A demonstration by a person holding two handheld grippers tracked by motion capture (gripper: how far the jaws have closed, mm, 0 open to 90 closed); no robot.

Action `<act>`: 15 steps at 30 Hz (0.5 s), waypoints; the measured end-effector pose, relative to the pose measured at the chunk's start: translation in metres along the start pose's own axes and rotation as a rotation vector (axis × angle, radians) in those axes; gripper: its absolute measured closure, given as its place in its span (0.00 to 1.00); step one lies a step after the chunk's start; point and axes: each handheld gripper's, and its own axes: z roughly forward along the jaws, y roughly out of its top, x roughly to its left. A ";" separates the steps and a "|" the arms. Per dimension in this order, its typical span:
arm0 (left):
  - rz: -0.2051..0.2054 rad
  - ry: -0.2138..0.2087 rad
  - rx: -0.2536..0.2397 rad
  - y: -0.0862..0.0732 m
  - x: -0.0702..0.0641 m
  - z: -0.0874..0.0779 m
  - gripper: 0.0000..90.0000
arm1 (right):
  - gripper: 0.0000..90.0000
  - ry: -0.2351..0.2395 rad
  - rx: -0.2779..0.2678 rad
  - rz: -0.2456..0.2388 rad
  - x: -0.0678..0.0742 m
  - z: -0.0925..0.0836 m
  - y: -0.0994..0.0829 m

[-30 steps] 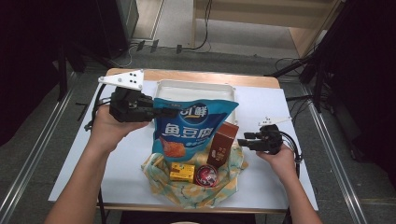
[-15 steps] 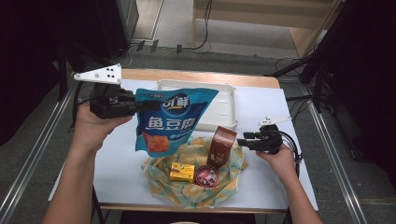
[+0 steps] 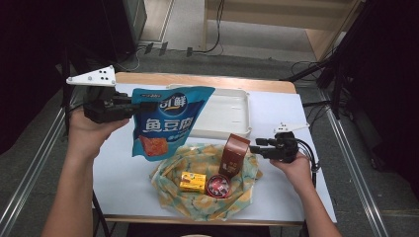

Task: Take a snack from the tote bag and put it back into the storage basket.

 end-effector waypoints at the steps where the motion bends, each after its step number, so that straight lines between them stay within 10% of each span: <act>1: -0.009 0.003 0.000 -0.001 0.003 0.000 0.99 | 0.57 0.004 -0.004 0.006 0.001 0.000 0.000; 15: -0.057 0.017 0.083 0.002 0.028 0.023 0.99 | 0.56 0.017 -0.045 -0.032 0.010 0.000 0.005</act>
